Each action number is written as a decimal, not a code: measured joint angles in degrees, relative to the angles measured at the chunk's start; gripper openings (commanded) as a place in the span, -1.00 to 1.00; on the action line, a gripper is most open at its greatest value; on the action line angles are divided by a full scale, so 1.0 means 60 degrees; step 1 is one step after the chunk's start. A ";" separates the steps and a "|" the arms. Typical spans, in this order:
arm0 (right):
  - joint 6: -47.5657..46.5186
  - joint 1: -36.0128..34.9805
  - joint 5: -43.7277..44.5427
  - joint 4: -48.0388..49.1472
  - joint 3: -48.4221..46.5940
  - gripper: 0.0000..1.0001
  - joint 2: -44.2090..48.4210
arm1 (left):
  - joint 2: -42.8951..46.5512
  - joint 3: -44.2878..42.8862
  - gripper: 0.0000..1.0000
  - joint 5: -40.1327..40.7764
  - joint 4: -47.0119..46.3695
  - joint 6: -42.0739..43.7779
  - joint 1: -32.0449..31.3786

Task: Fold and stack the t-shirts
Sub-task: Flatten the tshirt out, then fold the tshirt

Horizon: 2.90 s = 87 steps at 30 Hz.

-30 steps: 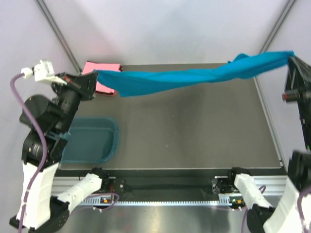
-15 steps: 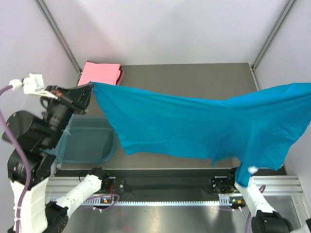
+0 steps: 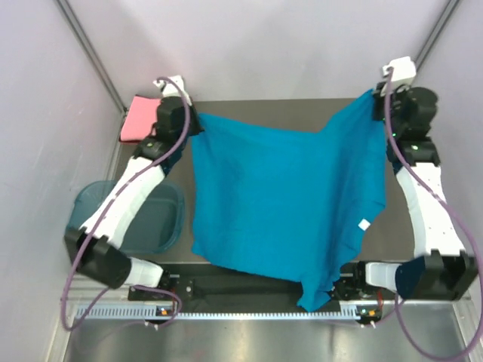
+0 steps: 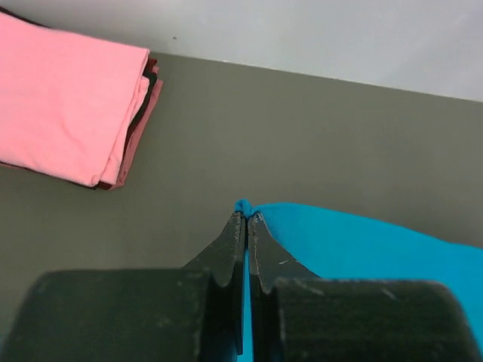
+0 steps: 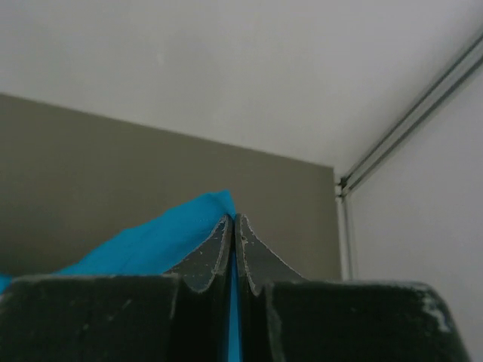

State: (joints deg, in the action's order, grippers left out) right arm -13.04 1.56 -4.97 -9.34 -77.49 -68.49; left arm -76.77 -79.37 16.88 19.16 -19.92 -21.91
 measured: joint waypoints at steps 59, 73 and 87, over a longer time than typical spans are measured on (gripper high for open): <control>0.1898 0.0215 -0.3668 1.2491 -0.3581 -1.00 -1.1016 | -0.8856 -0.5945 -1.00 -0.2714 -0.3122 0.1311 0.2747; 0.2514 0.0670 -0.3187 1.1836 0.1854 -1.00 -0.7311 | -0.8626 -0.4878 -1.00 -0.4539 -0.1676 0.2284 0.3064; 0.2419 0.0787 -0.2248 0.9508 0.4626 -1.00 -0.4874 | -0.7639 -0.3406 -1.00 -0.4116 -0.0525 0.3038 0.3042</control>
State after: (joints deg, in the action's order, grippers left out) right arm 1.48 6.28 -18.46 47.70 -49.74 -97.73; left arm -122.61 -99.81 -7.81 16.01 -1.69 -3.66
